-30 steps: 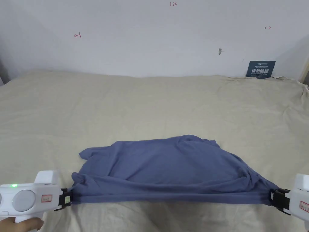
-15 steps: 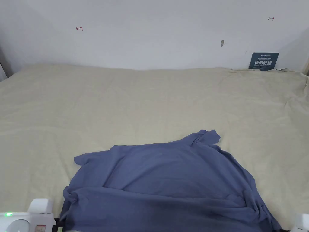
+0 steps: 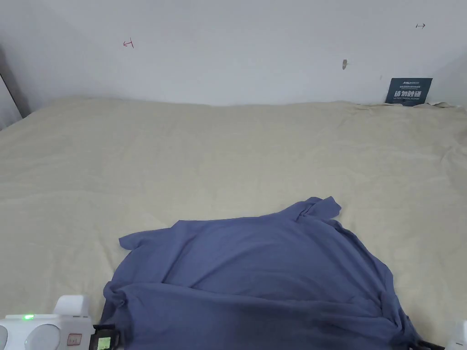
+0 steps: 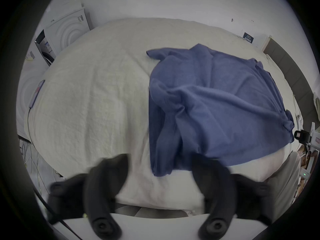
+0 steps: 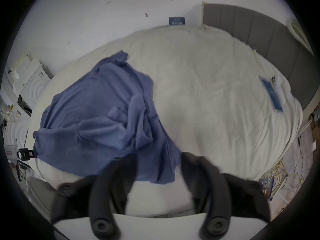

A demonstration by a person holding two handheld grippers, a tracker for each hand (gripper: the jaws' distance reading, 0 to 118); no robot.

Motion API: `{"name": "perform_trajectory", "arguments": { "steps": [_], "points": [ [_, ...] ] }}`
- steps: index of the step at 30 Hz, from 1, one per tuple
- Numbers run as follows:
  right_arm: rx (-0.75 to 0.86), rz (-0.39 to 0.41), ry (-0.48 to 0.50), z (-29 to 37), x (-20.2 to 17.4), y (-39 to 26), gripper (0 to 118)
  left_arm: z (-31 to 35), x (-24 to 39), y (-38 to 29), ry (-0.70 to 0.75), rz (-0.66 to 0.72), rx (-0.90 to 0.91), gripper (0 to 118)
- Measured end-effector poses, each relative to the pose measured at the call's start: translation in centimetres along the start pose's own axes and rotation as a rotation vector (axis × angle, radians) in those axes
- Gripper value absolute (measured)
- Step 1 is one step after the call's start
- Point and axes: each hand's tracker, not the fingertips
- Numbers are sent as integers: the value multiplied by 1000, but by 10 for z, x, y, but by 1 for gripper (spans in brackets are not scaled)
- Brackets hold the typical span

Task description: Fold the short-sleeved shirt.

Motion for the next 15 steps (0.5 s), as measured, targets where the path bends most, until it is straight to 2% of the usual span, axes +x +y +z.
{"name": "perform_trajectory", "arguments": {
  "steps": [3,8,12,15],
  "points": [
    [89,3,10,24,-14,14,88,17,6,10,17,-8,83,112],
    [270,-8,51,63,-28,47,92,53,22,37,22,-12,249,112],
    [402,17,77,88,-44,72,107,80,37,60,23,-38,393,112],
    [502,36,91,110,-65,85,107,97,49,78,7,-47,492,112]
  ]
}}
